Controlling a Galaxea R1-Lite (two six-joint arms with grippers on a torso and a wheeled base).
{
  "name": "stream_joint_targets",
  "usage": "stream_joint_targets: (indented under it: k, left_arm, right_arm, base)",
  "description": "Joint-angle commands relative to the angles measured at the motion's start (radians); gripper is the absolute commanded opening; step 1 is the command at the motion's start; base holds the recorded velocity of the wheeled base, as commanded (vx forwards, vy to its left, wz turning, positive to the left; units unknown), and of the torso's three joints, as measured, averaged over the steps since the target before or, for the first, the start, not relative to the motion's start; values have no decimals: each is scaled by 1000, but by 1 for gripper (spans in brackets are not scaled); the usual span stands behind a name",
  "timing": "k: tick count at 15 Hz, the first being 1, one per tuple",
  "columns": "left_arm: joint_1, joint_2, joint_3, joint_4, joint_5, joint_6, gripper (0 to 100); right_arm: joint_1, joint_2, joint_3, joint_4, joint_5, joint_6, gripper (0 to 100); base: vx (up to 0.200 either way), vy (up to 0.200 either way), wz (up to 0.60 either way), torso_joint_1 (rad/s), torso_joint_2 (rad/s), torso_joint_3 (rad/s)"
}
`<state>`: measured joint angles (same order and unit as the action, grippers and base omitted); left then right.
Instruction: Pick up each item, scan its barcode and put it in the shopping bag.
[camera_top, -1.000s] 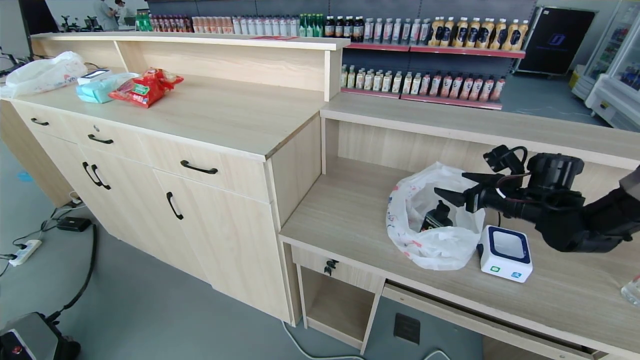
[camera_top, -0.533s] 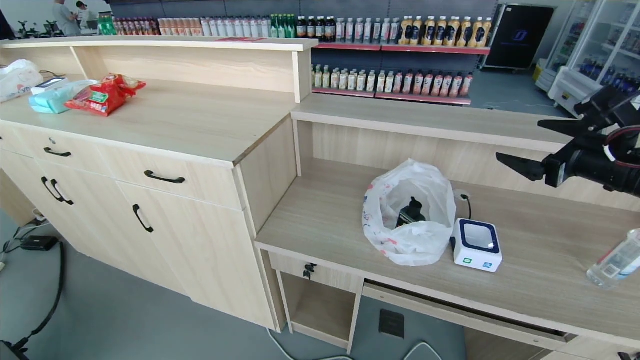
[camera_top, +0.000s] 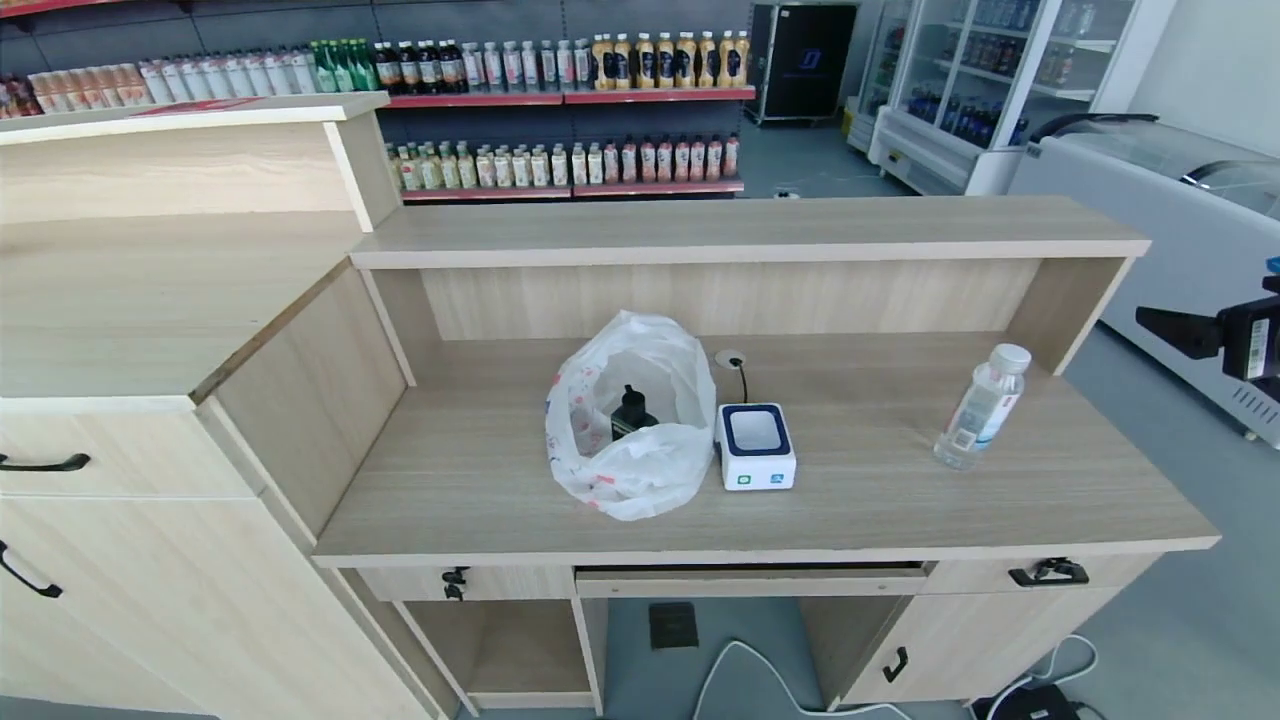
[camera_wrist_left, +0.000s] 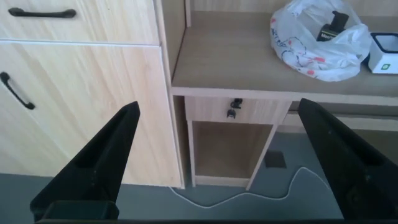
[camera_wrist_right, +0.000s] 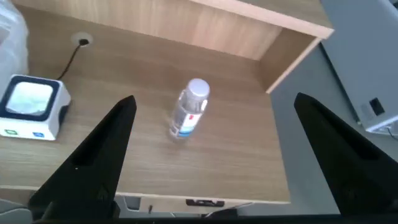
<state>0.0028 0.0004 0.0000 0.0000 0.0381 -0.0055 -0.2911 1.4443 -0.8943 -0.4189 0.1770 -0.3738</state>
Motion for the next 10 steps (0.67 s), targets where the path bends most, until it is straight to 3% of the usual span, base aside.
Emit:
stream_joint_targets:
  k: [1, 3, 6, 7, 10]
  left_arm:
    - [0, 0, 0, 0, 0, -1, 100]
    - [0, 0, 0, 0, 2, -1, 100]
    - [-1, 0, 0, 0, 0, -1, 100]
    - [0, 0, 0, 0, 0, -1, 100]
    - [-1, 0, 0, 0, 0, -1, 100]
  right_arm:
    - [-102, 113, 3, 2, -11, 3, 100]
    - [-146, 194, 0, -18, -2, 6, 100]
    - [-172, 349, -61, -78, 188, 23, 100]
    - [-172, 363, -72, -86, 202, 24, 100]
    - [-168, 509, -269, -95, 337, 53, 100]
  base:
    - [0, 0, -600, -2, 7, 2]
    - [0, 0, -300, 1, 1, 1]
    - [0, 0, 0, 0, 0, 0]
    - [0, 0, 0, 0, 0, 0]
    - [0, 0, 0, 0, 0, 0]
